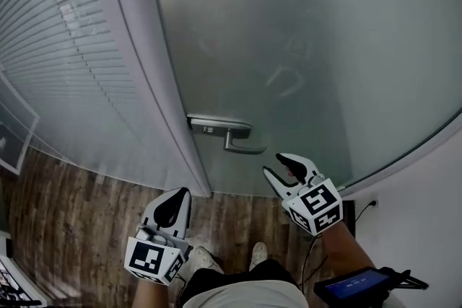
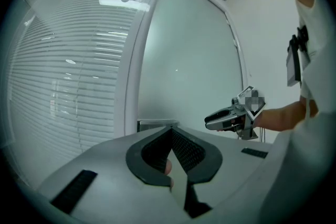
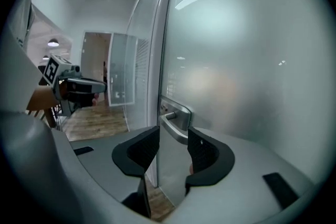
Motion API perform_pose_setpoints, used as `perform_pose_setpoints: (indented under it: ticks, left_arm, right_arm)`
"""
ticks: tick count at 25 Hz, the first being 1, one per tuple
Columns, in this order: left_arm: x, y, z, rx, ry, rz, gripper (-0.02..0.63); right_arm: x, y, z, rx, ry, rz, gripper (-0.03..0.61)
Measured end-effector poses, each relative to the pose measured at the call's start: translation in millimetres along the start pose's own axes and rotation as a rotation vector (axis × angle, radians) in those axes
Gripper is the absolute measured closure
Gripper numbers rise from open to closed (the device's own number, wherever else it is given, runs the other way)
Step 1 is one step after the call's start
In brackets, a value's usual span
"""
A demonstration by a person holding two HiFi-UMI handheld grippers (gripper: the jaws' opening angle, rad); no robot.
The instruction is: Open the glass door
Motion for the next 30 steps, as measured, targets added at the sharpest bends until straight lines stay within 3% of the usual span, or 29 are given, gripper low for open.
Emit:
perform_pose_setpoints:
  ticks: [6, 14, 17, 19, 30]
  left_arm:
    - [20, -1, -4, 0.009, 0.028, -0.036, 0.615]
    - [25, 4, -12, 0.026, 0.044, -0.037, 0.615]
    - [25, 5, -10, 0.029, 0.047, -0.027, 0.615]
    - [24, 8, -9, 0.028, 0.05, -0.022, 0.615]
    - [11, 7, -22, 0.006, 0.047, -0.017, 0.615]
  right_arm:
    - [-8, -30, -13, 0.136, 0.043, 0.012, 0.391]
    - [-20, -61, -27, 0.209, 0.09, 0.035, 0.391]
    - [-22, -62, -27, 0.215, 0.087, 0.042, 0.396]
    - [-22, -60, -24, 0.209, 0.076, 0.035, 0.439]
    - [-12, -64, -50, 0.22, -0.017, 0.008, 0.445]
Point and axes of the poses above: the fingertips, and each gripper's own axes: y backward along the fingers, x to its left, z out of its top, the point moved 10 cm from there along y, backward along the fingers, and after that the axes turned 8 degrees about y, right-handed, at the moved point
